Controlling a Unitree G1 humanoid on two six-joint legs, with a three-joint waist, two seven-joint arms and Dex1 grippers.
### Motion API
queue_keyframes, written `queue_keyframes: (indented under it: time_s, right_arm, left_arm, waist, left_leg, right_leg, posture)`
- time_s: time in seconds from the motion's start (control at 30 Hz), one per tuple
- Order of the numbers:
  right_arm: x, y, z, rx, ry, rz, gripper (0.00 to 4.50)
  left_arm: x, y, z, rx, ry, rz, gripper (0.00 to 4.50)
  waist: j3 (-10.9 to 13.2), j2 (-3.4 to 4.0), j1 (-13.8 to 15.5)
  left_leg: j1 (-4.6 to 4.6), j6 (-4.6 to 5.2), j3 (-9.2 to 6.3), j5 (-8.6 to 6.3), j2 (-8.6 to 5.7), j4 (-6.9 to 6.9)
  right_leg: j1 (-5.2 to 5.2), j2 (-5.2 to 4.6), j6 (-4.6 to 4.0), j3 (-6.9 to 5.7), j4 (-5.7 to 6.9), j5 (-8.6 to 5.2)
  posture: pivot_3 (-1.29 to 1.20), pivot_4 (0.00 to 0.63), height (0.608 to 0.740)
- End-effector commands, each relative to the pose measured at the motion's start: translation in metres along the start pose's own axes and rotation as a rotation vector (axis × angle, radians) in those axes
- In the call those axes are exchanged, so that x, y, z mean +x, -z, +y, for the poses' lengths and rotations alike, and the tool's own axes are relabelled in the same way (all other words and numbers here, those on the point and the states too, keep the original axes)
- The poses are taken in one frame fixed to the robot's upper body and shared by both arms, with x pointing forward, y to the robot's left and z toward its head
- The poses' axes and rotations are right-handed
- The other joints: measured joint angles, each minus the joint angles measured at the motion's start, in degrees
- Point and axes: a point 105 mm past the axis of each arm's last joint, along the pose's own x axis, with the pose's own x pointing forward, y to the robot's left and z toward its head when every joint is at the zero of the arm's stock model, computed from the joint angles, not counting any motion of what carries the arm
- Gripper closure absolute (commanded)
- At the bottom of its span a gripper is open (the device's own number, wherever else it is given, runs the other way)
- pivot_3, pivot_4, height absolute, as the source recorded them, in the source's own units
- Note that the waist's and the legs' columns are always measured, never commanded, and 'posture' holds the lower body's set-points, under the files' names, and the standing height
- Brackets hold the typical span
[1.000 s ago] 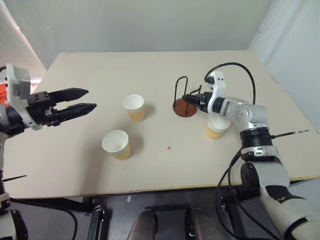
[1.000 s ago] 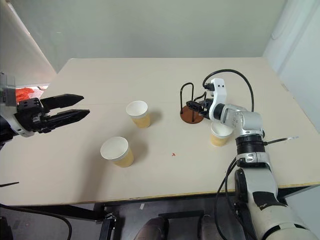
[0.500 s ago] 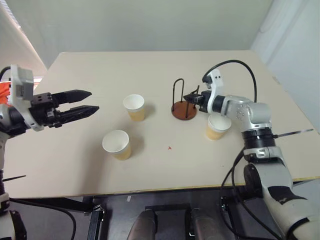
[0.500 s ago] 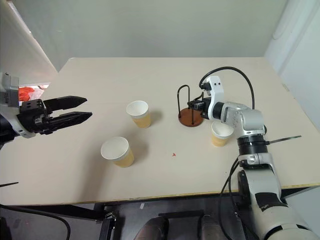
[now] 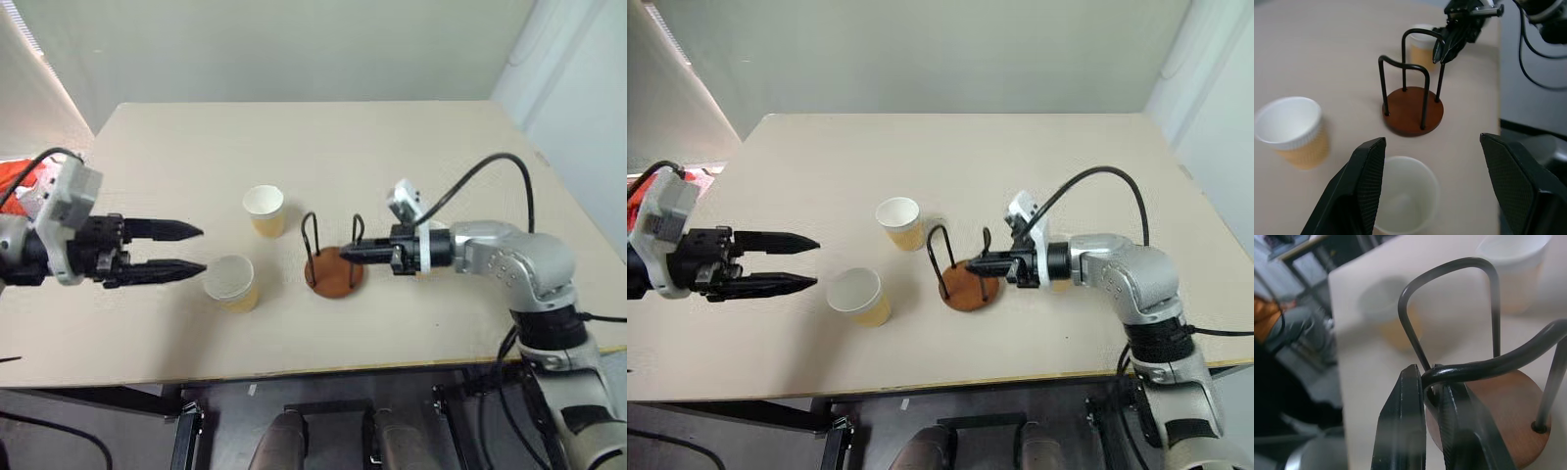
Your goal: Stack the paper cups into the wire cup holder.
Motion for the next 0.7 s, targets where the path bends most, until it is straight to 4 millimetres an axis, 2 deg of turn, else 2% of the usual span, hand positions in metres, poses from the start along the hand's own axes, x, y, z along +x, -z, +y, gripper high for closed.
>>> queue_keyframes:
  time_s: [0.03, 0.27, 0.33, 0.6, 0.7]
  right_arm:
    - [-0.002, -0.004, 0.014, -0.066, -0.057, -0.002, 4.46]
    - [0.008, 0.005, 0.012, -0.064, -0.046, 0.013, 4.46]
    - [0.011, 0.01, 0.012, -0.111, -0.034, 0.045, 4.46]
    - [0.011, 0.013, 0.015, -0.143, -0.064, 0.095, 1.86]
    - [-0.004, 0.015, 0.013, -0.252, -0.068, 0.167, 0.9]
  left_arm:
    - [-0.003, -0.009, -0.01, 0.044, 0.037, 0.02, 1.13]
    - [0.0, -0.007, -0.008, 0.05, 0.028, 0.03, 1.13]
    - [0.001, -0.007, -0.005, 0.055, 0.009, 0.033, 1.13]
    - [0.005, -0.008, -0.004, 0.056, 0.004, 0.023, 1.13]
    - [0.005, -0.011, -0.001, 0.071, -0.001, 0.017, 1.13]
  waist:
    - [0.0, -0.01, -0.03]
    - [-0.02, -0.04, -0.08]
    - [-0.02, -0.04, -0.08]
    - [-0.05, -0.08, -0.07]
    - [-0.05, -0.08, 0.13]
  left_leg:
    - [0.02, 0.01, 0.0, 0.02, 0.0, 0.0]
    - [0.1, 0.0, 0.0, 0.05, 0.03, -0.02]
    - [0.1, 0.0, 0.01, 0.05, 0.03, -0.03]
    - [0.08, 0.0, 0.01, -0.01, 0.03, -0.06]
    - [0.05, 0.0, 0.01, -0.01, 0.02, -0.06]
  right_leg:
    - [0.0, 0.0, 0.0, 0.01, 0.02, 0.0]
    - [0.0, 0.01, -0.04, 0.04, 0.12, -0.03]
    - [0.0, 0.01, -0.07, 0.04, 0.12, -0.04]
    - [-0.01, 0.01, -0.13, 0.03, 0.1, -0.08]
    - [-0.02, 0.01, -0.13, 0.03, 0.09, -0.08]
  posture:
    - [0.0, 0.15, 0.74]
    - [0.0, 0.15, 0.74]
    - [0.0, 0.15, 0.74]
    - [0.0, 0.15, 0.74]
    - [0.0, 0.15, 0.74]
